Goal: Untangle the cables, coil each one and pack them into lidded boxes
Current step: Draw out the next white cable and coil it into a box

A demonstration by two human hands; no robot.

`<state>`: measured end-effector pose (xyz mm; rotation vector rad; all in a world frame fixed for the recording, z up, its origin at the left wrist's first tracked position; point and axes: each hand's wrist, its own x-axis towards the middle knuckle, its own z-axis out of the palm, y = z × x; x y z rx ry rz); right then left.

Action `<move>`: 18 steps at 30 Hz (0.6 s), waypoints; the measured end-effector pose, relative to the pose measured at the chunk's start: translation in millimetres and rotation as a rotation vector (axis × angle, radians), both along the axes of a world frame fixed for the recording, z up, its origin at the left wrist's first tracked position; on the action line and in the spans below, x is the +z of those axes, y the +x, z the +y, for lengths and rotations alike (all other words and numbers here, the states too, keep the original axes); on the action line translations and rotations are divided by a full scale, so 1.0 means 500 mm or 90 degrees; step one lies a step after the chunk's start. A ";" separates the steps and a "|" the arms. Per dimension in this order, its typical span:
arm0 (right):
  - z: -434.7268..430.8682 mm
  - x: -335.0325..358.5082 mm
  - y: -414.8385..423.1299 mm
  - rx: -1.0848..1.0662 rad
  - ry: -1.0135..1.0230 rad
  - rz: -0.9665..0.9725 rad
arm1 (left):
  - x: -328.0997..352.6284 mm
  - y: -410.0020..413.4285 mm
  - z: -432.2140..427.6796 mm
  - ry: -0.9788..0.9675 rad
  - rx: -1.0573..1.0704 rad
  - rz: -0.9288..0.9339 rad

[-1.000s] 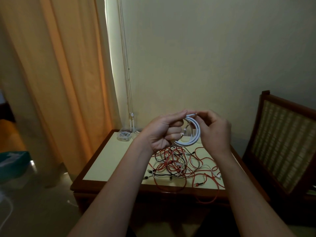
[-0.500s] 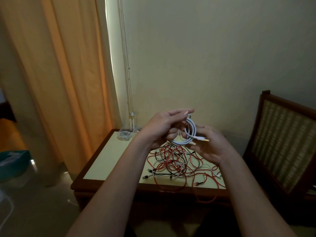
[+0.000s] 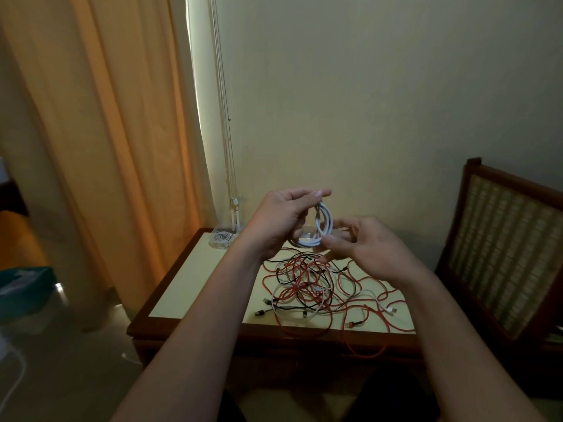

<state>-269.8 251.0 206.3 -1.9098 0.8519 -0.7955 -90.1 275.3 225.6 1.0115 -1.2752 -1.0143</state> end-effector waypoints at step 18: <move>-0.072 -0.046 -0.040 -0.344 -0.674 0.096 | -0.008 -0.020 -0.021 0.042 -0.008 0.155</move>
